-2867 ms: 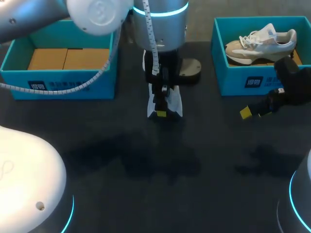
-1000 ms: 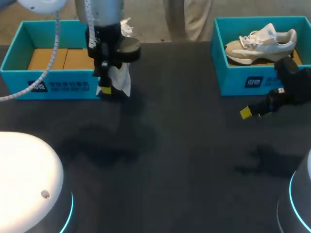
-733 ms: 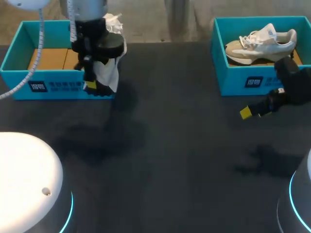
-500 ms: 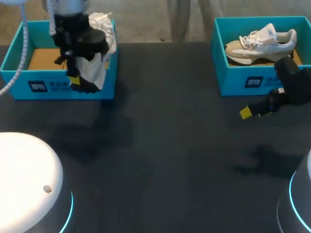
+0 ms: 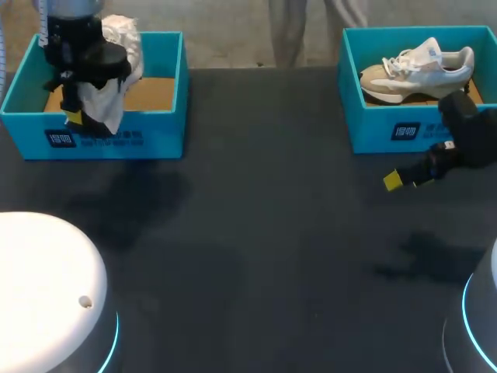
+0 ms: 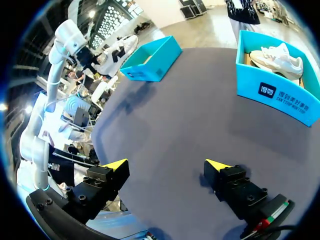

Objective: Take the shoe out of the shoebox, open the shoe tongue, remove and reinsert the insole, then place the shoe into the shoebox

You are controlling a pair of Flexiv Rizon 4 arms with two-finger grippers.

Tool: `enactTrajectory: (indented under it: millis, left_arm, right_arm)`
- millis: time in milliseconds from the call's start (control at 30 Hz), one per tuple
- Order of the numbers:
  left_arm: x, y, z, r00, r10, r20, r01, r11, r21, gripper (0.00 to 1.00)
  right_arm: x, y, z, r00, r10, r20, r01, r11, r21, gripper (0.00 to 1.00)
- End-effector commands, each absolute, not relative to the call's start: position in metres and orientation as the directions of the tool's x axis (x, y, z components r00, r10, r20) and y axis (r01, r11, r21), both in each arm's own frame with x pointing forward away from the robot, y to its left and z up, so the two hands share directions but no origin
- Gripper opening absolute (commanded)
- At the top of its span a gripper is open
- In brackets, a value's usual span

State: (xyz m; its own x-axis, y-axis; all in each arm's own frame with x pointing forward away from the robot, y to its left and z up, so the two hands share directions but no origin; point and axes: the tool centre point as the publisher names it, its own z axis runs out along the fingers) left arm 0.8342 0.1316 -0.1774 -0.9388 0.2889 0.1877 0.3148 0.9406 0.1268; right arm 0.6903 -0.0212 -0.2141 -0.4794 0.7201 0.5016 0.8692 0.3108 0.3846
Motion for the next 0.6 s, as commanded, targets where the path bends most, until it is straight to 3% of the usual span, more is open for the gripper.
enactTrajectory:
  millis: [33,600]
  left_arm:
    - [0.843,0.155,-0.171,-0.941,0.286,0.18,0.307,0.947,0.099,0.0]
    - [0.894,0.228,-0.172,-0.944,0.233,0.235,0.241,0.971,0.006,0.0]
  right_arm:
    - [0.69,-0.021,-0.215,-0.478,0.722,0.5,0.87,0.311,0.383,1.0]
    - [0.69,-0.021,-0.215,-0.478,0.722,0.5,0.87,0.311,0.383,1.0]
